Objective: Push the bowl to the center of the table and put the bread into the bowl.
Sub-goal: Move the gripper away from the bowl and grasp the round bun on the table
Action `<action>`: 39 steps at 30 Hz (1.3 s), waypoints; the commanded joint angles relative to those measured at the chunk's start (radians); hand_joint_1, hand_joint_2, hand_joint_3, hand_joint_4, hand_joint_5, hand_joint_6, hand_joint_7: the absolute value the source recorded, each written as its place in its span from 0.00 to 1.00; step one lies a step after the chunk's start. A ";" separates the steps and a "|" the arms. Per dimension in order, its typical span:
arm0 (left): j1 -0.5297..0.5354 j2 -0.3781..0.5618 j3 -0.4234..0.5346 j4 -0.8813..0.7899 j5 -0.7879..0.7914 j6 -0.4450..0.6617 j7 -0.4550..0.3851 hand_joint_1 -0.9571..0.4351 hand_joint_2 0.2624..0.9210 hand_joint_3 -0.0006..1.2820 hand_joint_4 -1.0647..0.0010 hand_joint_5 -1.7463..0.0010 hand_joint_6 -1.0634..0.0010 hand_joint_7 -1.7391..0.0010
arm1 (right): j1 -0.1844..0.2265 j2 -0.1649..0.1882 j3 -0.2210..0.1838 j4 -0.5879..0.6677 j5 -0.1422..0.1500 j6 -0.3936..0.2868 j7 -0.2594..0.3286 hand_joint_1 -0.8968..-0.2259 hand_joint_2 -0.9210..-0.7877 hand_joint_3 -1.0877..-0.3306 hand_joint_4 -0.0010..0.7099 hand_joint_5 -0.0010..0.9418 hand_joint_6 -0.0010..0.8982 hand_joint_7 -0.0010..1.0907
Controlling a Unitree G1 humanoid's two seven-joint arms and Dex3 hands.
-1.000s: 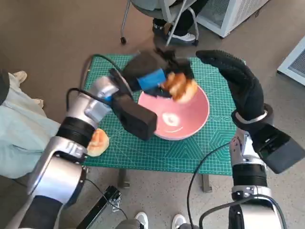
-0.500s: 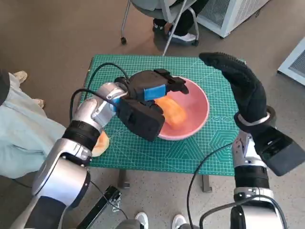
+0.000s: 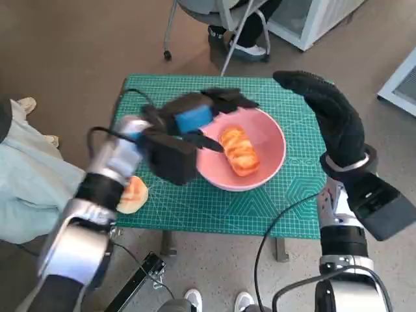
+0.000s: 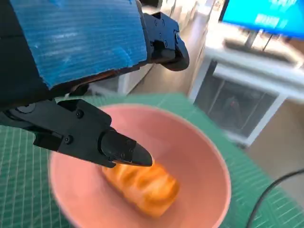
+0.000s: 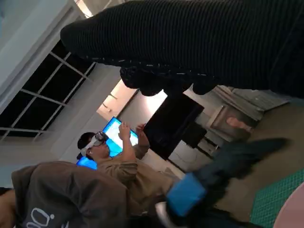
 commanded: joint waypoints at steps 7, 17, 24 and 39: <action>0.272 0.259 0.164 -0.496 -0.157 0.190 -0.172 0.59 0.90 0.00 0.60 0.99 0.57 0.88 | 0.023 0.002 0.004 -0.004 0.005 0.005 -0.001 0.31 0.00 0.46 0.41 0.00 0.00 0.72; 0.511 0.451 0.280 -0.660 -0.125 0.268 -0.210 0.58 0.86 0.00 0.64 1.00 0.56 0.92 | 0.013 0.010 0.007 0.013 0.013 0.008 0.006 0.30 0.00 0.46 0.41 0.00 0.00 0.72; 0.598 0.499 0.291 -0.696 -0.110 0.320 -0.209 0.60 0.84 0.00 0.66 1.00 0.55 0.96 | 0.007 0.017 0.009 0.018 0.018 0.012 0.010 0.30 0.00 0.45 0.41 0.00 0.00 0.72; 0.653 0.485 0.221 -0.656 -0.031 0.391 -0.201 0.62 0.83 0.00 0.69 1.00 0.57 0.99 | -0.003 0.023 0.008 0.019 0.043 0.033 0.041 0.32 0.00 0.45 0.41 0.00 0.00 0.72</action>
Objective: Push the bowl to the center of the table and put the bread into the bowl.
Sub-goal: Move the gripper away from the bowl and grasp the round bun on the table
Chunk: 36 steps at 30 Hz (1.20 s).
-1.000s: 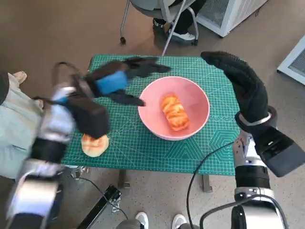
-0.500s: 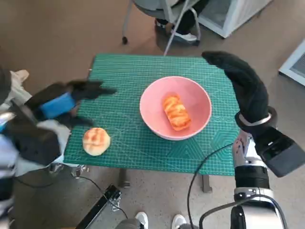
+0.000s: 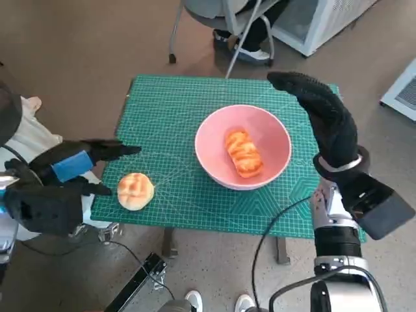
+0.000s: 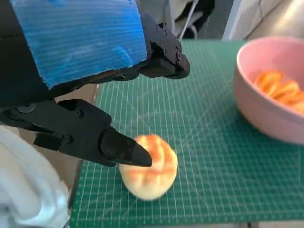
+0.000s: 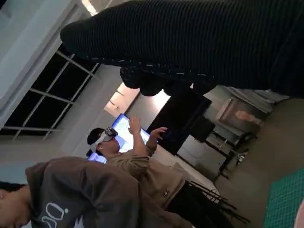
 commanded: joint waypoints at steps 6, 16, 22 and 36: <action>-0.013 -0.033 -0.081 0.085 0.070 -0.012 0.022 0.60 0.83 0.00 0.70 1.00 0.58 0.99 | -0.002 -0.006 -0.003 0.021 0.016 0.009 0.036 0.32 0.00 0.45 0.41 0.00 0.00 0.72; -0.076 -0.099 -0.184 0.254 0.161 -0.060 0.071 0.59 0.83 0.00 0.71 1.00 0.58 1.00 | 0.006 -0.009 -0.010 0.010 0.019 0.022 0.042 0.32 0.00 0.45 0.41 0.00 0.00 0.73; -0.113 -0.133 -0.246 0.354 0.222 -0.071 0.097 0.64 0.86 0.01 0.67 0.99 0.55 0.99 | 0.010 -0.018 -0.013 0.002 0.011 0.026 0.035 0.32 0.00 0.45 0.42 0.00 0.00 0.73; -0.195 -0.123 -0.260 0.427 0.230 -0.094 0.117 0.67 1.00 0.13 0.44 0.35 0.51 0.31 | 0.011 -0.033 -0.016 0.003 0.010 0.021 0.041 0.30 0.00 0.46 0.42 0.01 0.00 0.73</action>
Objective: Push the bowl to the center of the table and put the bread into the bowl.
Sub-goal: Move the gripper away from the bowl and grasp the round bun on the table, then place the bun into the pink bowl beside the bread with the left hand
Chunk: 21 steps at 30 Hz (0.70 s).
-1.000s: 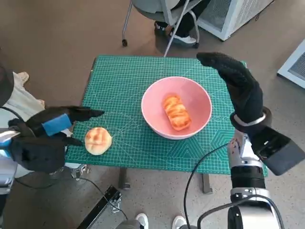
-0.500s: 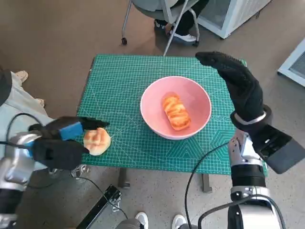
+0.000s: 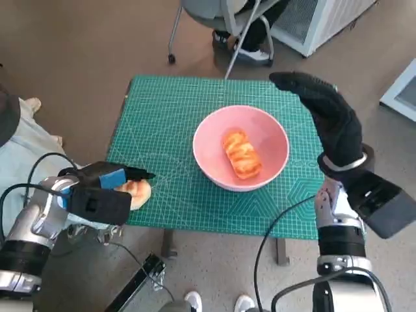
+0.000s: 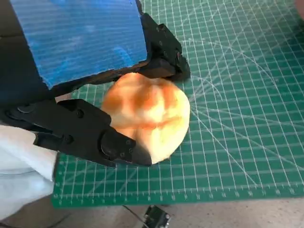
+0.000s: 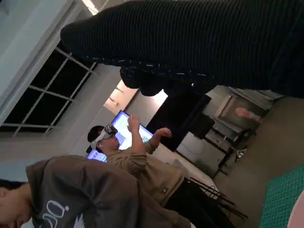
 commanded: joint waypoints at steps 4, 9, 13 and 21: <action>-0.020 0.017 0.088 -0.002 -0.095 -0.080 0.029 0.69 1.00 0.11 0.48 0.21 0.41 0.39 | 0.020 -0.013 -0.004 0.006 -0.001 0.001 0.007 0.30 0.00 0.46 0.42 0.01 0.00 0.73; -0.054 0.014 0.177 -0.067 -0.205 -0.112 0.031 0.69 1.00 0.10 0.51 0.18 0.35 0.42 | 0.019 -0.015 0.000 0.000 -0.005 0.004 0.002 0.30 0.00 0.46 0.42 0.01 0.00 0.73; -0.097 -0.003 0.227 -0.094 -0.262 -0.123 0.048 0.69 1.00 0.09 0.49 0.23 0.35 0.38 | 0.017 -0.014 0.001 -0.003 -0.008 0.004 0.000 0.30 0.00 0.45 0.42 0.01 0.00 0.73; -0.212 -0.073 0.262 -0.140 -0.313 -0.136 0.111 0.69 1.00 0.08 0.47 0.29 0.37 0.32 | 0.011 -0.013 0.003 0.004 -0.017 -0.004 -0.007 0.30 0.00 0.46 0.42 0.01 0.00 0.73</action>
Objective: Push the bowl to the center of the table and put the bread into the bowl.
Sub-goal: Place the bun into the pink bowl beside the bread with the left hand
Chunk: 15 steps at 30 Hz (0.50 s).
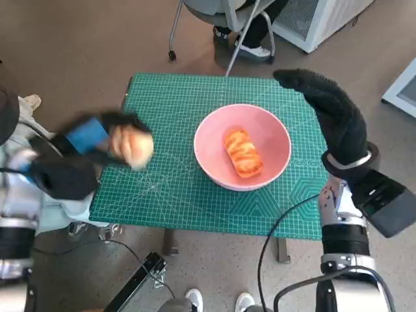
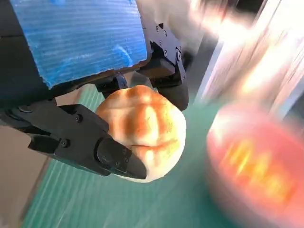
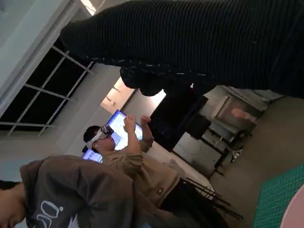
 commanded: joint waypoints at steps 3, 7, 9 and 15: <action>-0.097 -0.078 0.000 -0.038 -0.020 -0.019 0.050 0.69 1.00 0.08 0.47 0.30 0.37 0.32 | 0.008 -0.001 0.002 0.009 -0.015 -0.006 -0.008 0.30 0.00 0.45 0.42 0.01 0.00 0.73; -0.157 -0.136 -0.042 -0.036 0.028 -0.022 0.085 0.69 1.00 0.08 0.46 0.30 0.37 0.32 | 0.010 0.000 0.004 0.006 -0.018 -0.011 -0.012 0.30 0.00 0.45 0.42 0.01 0.00 0.73; -0.186 -0.166 -0.069 -0.028 0.059 -0.025 0.102 0.69 1.00 0.07 0.46 0.30 0.36 0.32 | 0.012 -0.001 0.004 0.005 -0.017 -0.014 -0.013 0.30 0.00 0.45 0.42 0.01 0.00 0.73; -0.258 -0.237 -0.138 0.058 0.117 -0.050 0.121 0.69 1.00 0.06 0.44 0.31 0.34 0.34 | 0.015 -0.004 0.003 0.007 -0.010 -0.016 -0.011 0.29 0.00 0.45 0.42 0.01 0.00 0.73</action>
